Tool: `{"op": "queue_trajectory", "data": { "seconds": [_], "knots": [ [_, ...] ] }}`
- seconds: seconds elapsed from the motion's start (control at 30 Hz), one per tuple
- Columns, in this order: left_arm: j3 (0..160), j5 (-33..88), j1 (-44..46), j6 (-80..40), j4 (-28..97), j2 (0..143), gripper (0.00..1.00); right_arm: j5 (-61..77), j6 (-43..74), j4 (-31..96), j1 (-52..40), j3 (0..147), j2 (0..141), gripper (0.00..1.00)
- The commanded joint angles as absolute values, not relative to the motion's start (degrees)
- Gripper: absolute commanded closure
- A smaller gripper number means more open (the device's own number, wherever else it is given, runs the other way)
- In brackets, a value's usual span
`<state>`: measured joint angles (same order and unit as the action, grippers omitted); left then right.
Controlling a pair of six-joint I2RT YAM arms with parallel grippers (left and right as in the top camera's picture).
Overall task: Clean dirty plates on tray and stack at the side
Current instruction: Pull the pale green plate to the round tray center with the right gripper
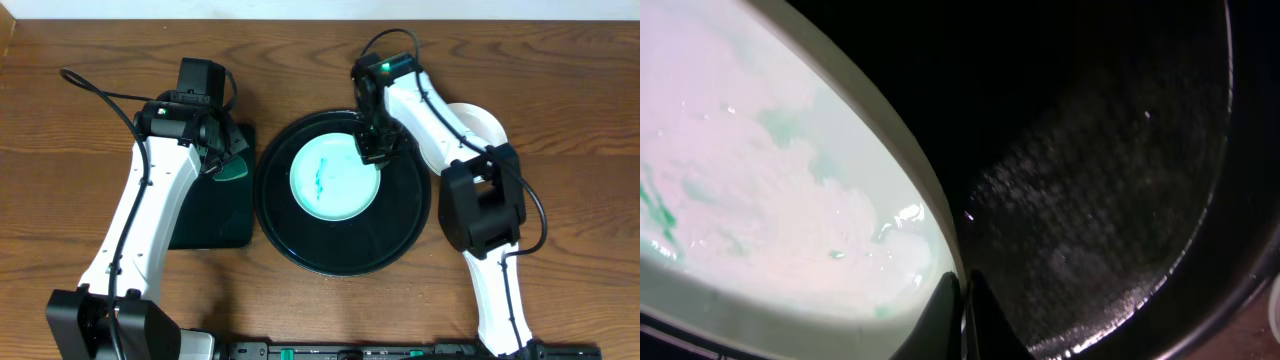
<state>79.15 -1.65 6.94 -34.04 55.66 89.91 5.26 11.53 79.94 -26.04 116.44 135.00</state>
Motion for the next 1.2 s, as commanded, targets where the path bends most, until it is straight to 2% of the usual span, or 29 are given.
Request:
{"op": "queue_trajectory", "data": {
  "seconds": [0.0, 0.1, 0.23, 0.37, 0.53, 0.7, 0.8, 1.07, 1.17],
  "knots": [
    [79.07, -1.91, 6.83, -33.04, 55.66, 90.24, 0.93, 2.31, 15.49, 79.13, -27.97, 114.87, 133.38, 0.99],
    [79.07, -1.91, 7.11, -33.04, 55.61, 90.24, 0.93, 2.31, 15.57, 78.19, -28.03, 114.02, 133.38, 0.98],
    [79.02, -1.89, 7.99, -32.56, 55.35, 90.24, 0.93, 2.70, 15.16, 78.19, -26.92, 113.91, 133.38, 0.85],
    [78.96, -1.91, 9.28, -29.39, 54.70, 90.35, 0.93, 14.04, 14.74, 79.07, -23.90, 113.91, 133.38, 0.80],
    [78.96, -1.87, 10.44, -27.44, 54.78, 91.13, 0.93, 17.32, 9.19, 81.41, -21.74, 113.71, 133.38, 0.79],
    [78.96, -1.89, 10.70, -27.44, 54.72, 92.62, 0.93, 10.22, 6.35, 81.01, -23.03, 113.45, 133.38, 0.77],
    [78.96, -1.87, 10.70, -27.44, 54.78, 93.60, 0.93, 9.06, 8.29, 80.23, -23.31, 113.45, 132.55, 0.80],
    [78.96, -1.87, 10.70, -27.46, 54.63, 93.89, 0.93, 4.14, 8.73, 77.41, -23.31, 112.73, 120.46, 0.80],
    [78.96, -1.87, 10.70, -27.46, 54.54, 93.89, 0.93, 2.96, 8.73, 73.58, -23.31, 107.28, 113.65, 0.80]
  ]
}}
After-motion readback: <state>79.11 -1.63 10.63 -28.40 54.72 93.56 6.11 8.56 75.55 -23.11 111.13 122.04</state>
